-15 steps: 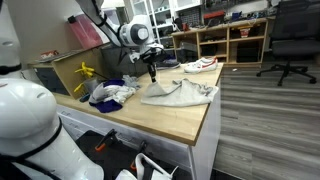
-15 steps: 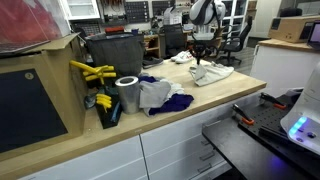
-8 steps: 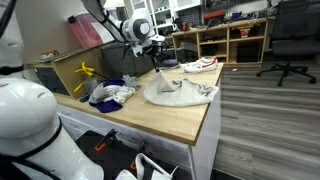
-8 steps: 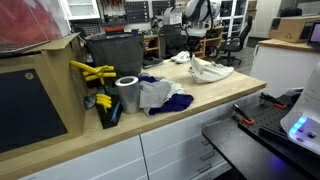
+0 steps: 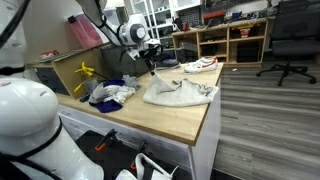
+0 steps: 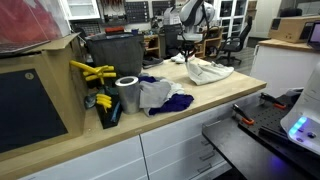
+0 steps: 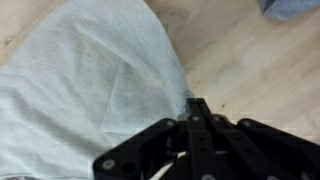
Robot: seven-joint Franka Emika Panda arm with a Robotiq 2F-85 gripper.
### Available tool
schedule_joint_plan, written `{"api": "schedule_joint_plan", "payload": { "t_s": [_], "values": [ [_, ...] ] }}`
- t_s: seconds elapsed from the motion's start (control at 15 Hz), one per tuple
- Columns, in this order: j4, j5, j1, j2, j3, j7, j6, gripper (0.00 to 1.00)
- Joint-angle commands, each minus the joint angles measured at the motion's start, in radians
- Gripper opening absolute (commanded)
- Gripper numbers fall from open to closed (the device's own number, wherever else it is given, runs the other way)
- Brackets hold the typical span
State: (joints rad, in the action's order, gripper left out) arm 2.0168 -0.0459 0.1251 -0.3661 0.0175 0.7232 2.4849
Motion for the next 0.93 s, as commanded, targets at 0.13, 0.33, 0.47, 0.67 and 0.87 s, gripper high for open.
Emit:
{"api": "schedule_joint_plan", "payload": {
  "t_s": [0.13, 0.33, 0.47, 0.67, 0.87],
  "values": [
    [0.087, -0.026, -0.001, 0.086, -0.064, -0.229, -0.177, 0.00],
    [0.103, 0.007, 0.005, 0.110, -0.068, -0.324, -0.292, 0.00],
    [0.108, 0.035, 0.007, 0.121, -0.065, -0.367, -0.353, 0.20],
    [0.114, 0.082, 0.003, 0.135, -0.060, -0.411, -0.393, 0.42],
    [0.122, 0.097, -0.011, 0.161, -0.051, -0.419, -0.368, 0.66]
  ]
}}
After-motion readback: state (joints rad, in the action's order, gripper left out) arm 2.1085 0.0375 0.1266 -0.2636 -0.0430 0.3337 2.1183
